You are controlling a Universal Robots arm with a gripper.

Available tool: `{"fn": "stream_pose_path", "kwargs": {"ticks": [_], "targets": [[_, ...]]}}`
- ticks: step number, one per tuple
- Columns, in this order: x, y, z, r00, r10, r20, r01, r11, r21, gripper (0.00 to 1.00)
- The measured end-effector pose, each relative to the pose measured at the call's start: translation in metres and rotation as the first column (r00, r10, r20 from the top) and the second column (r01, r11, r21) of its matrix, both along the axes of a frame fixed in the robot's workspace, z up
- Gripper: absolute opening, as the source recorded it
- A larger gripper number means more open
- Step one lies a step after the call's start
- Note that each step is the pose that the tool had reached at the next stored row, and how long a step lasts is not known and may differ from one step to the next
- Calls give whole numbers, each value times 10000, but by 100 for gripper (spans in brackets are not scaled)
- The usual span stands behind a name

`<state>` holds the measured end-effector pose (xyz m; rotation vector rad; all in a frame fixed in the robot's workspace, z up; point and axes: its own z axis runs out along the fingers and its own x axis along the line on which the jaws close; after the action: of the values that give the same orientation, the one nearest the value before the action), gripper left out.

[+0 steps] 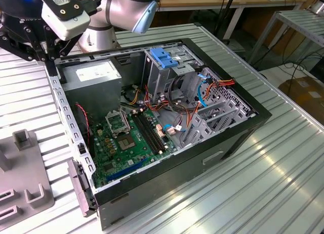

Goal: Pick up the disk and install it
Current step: 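Reach for the disk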

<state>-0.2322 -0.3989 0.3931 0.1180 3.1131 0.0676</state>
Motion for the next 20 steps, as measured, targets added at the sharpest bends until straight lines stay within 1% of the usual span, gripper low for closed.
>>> {"fn": "stream_pose_path", "kwargs": {"ticks": [9,15,20], "targets": [[-89,0,-1,10000,-1,0,1,10000,0,10],[-171,0,-2,10000,0,0,0,10000,0,10],[-224,0,-2,10000,0,-1,0,10000,0,10]]}}
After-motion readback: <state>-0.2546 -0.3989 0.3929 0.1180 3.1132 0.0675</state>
